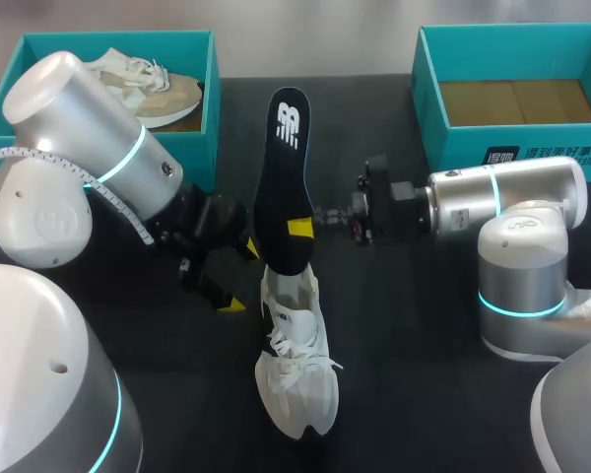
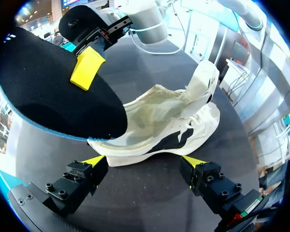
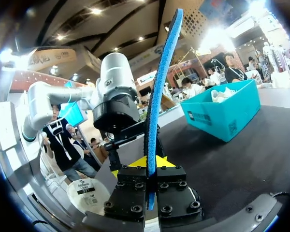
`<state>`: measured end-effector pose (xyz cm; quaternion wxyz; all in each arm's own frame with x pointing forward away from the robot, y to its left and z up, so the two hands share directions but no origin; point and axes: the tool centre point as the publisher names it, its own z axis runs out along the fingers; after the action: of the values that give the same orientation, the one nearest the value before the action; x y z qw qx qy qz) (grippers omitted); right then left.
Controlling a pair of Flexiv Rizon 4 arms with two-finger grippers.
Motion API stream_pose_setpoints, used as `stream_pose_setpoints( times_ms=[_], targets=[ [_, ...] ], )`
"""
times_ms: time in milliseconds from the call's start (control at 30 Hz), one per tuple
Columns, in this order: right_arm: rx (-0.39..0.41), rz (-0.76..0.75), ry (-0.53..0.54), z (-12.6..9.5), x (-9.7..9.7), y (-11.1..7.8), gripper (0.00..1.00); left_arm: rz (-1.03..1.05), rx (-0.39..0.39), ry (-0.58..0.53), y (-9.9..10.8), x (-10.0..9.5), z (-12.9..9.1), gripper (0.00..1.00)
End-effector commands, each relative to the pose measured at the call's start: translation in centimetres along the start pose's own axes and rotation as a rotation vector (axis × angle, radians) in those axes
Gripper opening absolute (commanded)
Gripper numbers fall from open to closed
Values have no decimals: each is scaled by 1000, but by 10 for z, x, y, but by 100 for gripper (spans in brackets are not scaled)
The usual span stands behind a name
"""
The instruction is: Take the shoe out of the shoebox, open the shoe tongue, remove and reinsert the insole, then place the shoe into the shoebox
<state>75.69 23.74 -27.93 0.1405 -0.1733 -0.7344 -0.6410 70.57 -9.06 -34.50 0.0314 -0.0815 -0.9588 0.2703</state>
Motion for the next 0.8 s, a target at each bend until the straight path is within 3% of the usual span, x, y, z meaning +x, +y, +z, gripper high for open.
stream_pose_setpoints(
  times_ms=[33, 433, 800],
  targets=[
    [-17, -3, 3, 4, -7, -7, 0, 1, -1, 0, 0, 0, 1, 100],
    [-8, -49, 20, 2, -10, -10, 0, 1, -1, 0, 0, 0, 1, 100],
    [-8, -49, 20, 2, -10, -10, 0, -23, -11, -91, -4, -16, 4, 100]
  ],
)
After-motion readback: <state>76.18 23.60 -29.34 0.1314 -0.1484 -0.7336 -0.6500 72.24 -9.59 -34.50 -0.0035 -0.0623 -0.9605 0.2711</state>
